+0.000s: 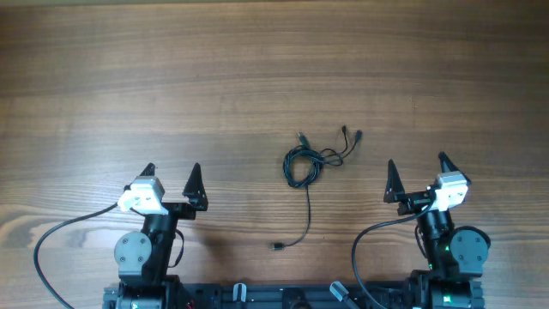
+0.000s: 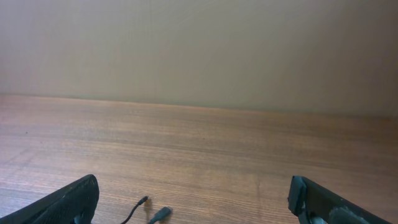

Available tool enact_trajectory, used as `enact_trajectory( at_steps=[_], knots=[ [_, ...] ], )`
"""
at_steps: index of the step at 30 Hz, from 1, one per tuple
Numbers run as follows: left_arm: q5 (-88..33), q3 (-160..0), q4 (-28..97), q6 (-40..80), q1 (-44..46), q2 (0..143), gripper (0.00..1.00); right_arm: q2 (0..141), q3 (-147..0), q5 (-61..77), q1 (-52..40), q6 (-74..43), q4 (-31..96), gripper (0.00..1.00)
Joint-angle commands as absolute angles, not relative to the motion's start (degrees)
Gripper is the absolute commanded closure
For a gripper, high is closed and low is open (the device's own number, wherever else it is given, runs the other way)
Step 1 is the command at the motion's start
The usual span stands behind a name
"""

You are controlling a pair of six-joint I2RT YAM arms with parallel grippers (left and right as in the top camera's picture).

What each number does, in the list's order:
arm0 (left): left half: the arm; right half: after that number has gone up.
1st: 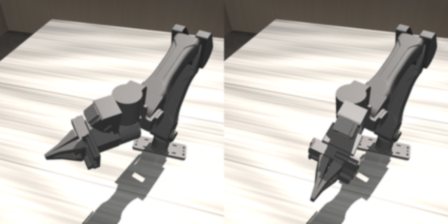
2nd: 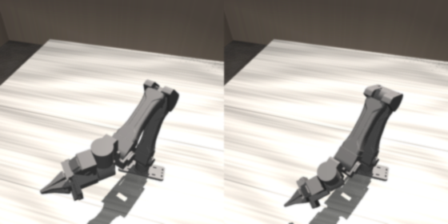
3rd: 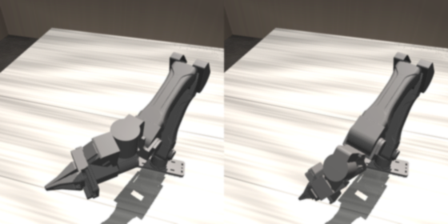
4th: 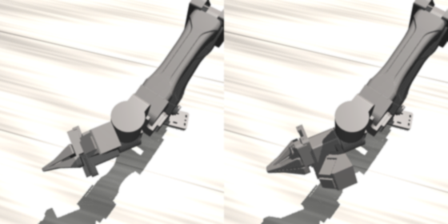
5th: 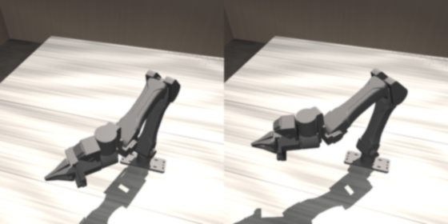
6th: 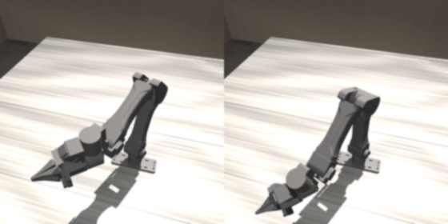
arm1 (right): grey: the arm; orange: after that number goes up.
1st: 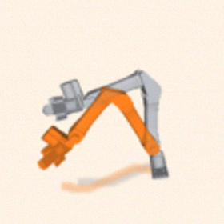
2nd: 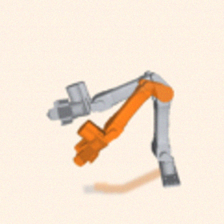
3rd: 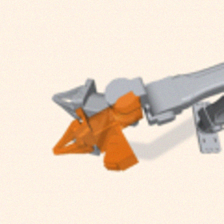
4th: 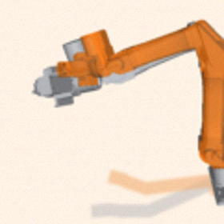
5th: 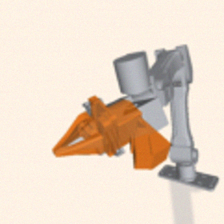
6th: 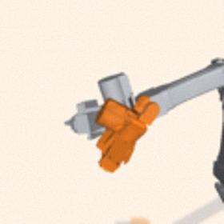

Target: Untangle cables

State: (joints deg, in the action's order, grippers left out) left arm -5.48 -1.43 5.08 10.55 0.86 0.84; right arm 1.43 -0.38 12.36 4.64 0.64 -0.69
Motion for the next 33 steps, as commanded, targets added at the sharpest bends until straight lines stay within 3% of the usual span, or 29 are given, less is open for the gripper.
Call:
enact_trajectory(
  at_steps=[1,33],
  knots=[
    [-5.5,-0.75,4.75,9.61,1.13,0.38,0.0,1.72,-0.32,11.62,4.47,-0.01,-0.84,0.0],
    [-5.08,-0.75,4.49,9.61,1.13,0.38,0.0,1.72,-0.32,10.17,4.47,0.16,-1.04,0.0]
  ],
)
